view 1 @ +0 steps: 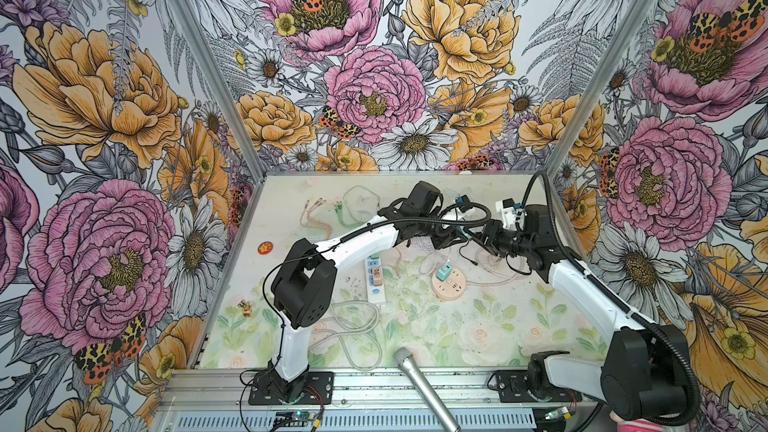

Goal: Insert the plug
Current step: 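Grasp the small teal charger with the right gripper from the left gripper, then carry the teal charger toward the pink socket with the right gripper while the left withdraws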

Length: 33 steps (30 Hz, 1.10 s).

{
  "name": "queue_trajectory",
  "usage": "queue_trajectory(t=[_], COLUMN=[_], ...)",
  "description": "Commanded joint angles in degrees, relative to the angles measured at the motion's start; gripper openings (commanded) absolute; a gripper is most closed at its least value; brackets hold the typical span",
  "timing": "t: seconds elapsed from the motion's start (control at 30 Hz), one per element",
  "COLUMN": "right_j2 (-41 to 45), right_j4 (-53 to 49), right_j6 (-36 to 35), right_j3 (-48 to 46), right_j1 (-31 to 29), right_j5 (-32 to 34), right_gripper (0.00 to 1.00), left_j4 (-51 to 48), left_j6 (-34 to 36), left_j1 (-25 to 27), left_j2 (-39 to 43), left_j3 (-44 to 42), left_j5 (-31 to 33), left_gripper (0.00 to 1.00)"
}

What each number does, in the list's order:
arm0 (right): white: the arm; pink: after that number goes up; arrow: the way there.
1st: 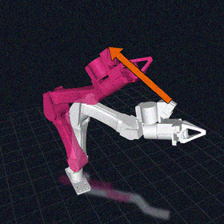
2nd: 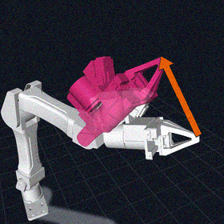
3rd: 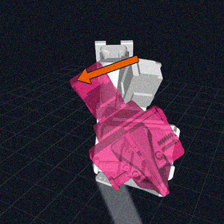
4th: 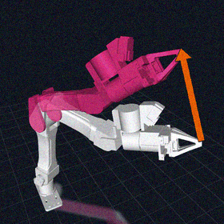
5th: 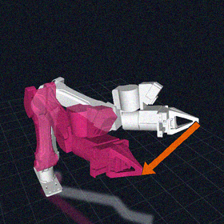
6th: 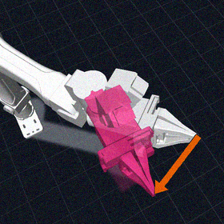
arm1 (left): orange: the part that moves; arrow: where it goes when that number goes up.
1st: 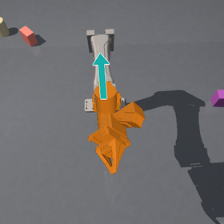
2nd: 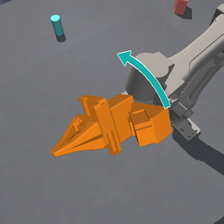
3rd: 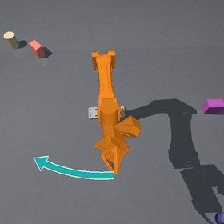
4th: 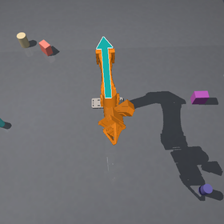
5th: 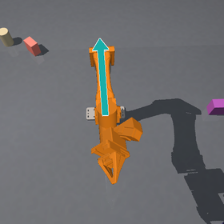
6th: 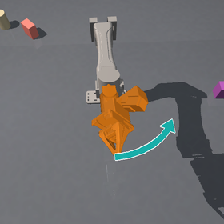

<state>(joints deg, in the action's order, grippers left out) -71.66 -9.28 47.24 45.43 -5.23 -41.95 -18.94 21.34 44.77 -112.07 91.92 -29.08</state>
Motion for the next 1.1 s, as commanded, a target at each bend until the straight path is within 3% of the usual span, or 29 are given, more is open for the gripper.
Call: queue_trajectory(t=[0.0,0.2,0.33,0.37,0.4,0.53,0.63,0.8,1.07], right_j2=[-0.55,-0.74,-0.37,-0.25,-0.08,-0.41,0.13,3.57,7.37], right_j4=[1.54,1.84,1.94,2.07,2.08,2.25,2.18,-0.07,-11.95], right_j6=[0.84,1.71,2.16,2.28,2.33,2.65,3.71,5.5,5.14], right_j3=[0.36,0.45,0.45,0.34,0.43,0.36,0.01,-0.36,2.3], right_j1=[-0.49,-0.57,-0.57,-0.56,-0.57,-0.52,-0.58,-0.74,-2.58], right_j5=[2.25,3.12,3.5,3.81,4.02,3.42,4.48,11.43,24.25], right_gripper=[0.5,0.33,0.32,0.3,0.21,0.14,0.01,0.0,0.0], left_j4=[3.21,3.23,3.21,3.26,3.2,3.69,4.26,4.26,2.43], left_j6=[0.1,0.51,0.88,0.82,0.86,0.68,-0.33,-3.24,-11.23], left_j1=[0.53,0.74,0.75,0.72,0.71,0.84,0.89,0.8,0.53], left_j2=[-0.67,-0.44,-0.08,-0.03,0.01,-0.08,0.0,2.44,13.41], left_j3=[1.31,1.07,0.54,0.38,0.31,0.21,0.23,-1.62,-10.97], left_j5=[-3.17,-2.74,-2.56,-2.56,-2.67,-2.74,-1.34,6.13,15.66], left_gripper=[0.27,0.28,0.28,0.27,0.28,0.29,0.47,0.58,0.58])
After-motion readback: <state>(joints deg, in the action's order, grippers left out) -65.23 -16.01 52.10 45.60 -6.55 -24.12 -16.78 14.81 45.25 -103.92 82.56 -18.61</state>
